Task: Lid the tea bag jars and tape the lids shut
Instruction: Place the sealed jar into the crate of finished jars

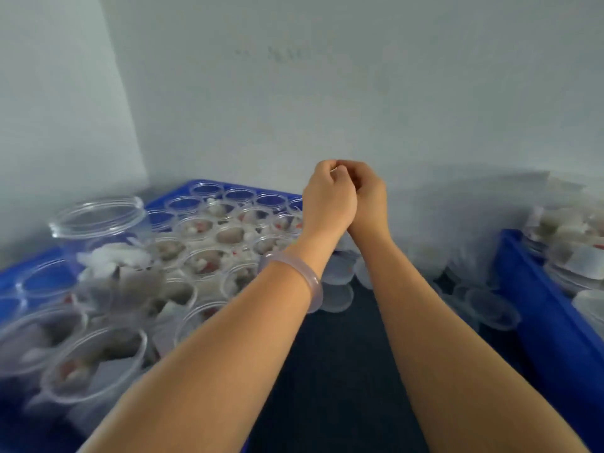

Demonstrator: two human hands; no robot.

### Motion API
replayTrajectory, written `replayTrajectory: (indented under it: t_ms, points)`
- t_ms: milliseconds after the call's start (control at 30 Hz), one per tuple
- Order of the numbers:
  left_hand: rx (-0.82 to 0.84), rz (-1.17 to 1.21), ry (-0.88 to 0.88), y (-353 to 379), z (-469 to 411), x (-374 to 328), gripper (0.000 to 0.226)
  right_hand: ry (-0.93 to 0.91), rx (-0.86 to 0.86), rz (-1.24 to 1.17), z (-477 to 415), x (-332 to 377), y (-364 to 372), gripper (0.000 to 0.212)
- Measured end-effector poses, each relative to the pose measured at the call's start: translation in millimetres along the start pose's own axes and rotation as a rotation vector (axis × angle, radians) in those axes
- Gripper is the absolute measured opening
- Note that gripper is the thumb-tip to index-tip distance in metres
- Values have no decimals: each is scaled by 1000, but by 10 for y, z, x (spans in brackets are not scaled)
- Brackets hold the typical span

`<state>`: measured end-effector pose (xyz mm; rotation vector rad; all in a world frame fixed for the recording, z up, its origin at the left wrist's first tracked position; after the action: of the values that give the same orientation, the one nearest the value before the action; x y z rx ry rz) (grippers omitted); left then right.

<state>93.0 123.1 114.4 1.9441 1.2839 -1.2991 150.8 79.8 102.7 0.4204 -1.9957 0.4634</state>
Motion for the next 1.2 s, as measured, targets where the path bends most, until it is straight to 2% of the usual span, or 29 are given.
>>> replayTrajectory:
  t_ms: [133,233,300,333,367,433,467,567,700,800,900,1000,1133,1200]
  points:
    - [-120,-294,60,-843,61,91,34,-13,158,-83,324,159,801,24]
    - [-226,-581,247,-1273,197,-47,42,-93,298,-33,543,296,1187,15]
    - [-379,-872,343,-1532,271,-144,38,-198,373,-25,668,419,1371,10]
    - [-447,-986,301,-1675,286,-142,35,-218,414,-31,722,463,1464,9]
    - [-482,-1045,189,-1826,281,-96,33,-192,470,-37,772,469,1564,15]
    - [-497,-965,-102,-2106,288,61,35,-22,628,-67,881,389,1759,41]
    - [-501,-869,-190,-2201,305,135,36,42,701,-80,938,341,1841,52]
    - [-495,-682,-216,-2288,356,212,37,56,768,-104,1047,285,1945,56]
    - [-465,-537,-136,-2103,356,133,47,76,584,-153,1030,287,1621,46]
    - [-432,-358,-46,-1719,321,-50,57,5,437,-125,892,361,1071,27]
    - [-349,-146,1,-1116,376,-244,61,-70,254,-62,779,446,362,47]
    - [-244,106,-26,-530,661,-168,61,-22,118,79,881,262,-334,64]
    - [-1,169,64,-55,1109,386,48,152,79,186,1224,-355,-832,71]
    - [89,202,32,72,1233,675,39,198,116,224,1368,-660,-923,71]
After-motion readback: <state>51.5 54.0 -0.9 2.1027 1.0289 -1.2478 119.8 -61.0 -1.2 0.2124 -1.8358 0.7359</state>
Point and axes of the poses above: each hand's wrist, its own z-axis away from the middle knuckle, its own y-axis out of the palm, x = y × z, the point moved 4 cm from there along -z, towards the middle knuckle, and after that the axes turned 6 degrees about y, right-handed, at the moved point
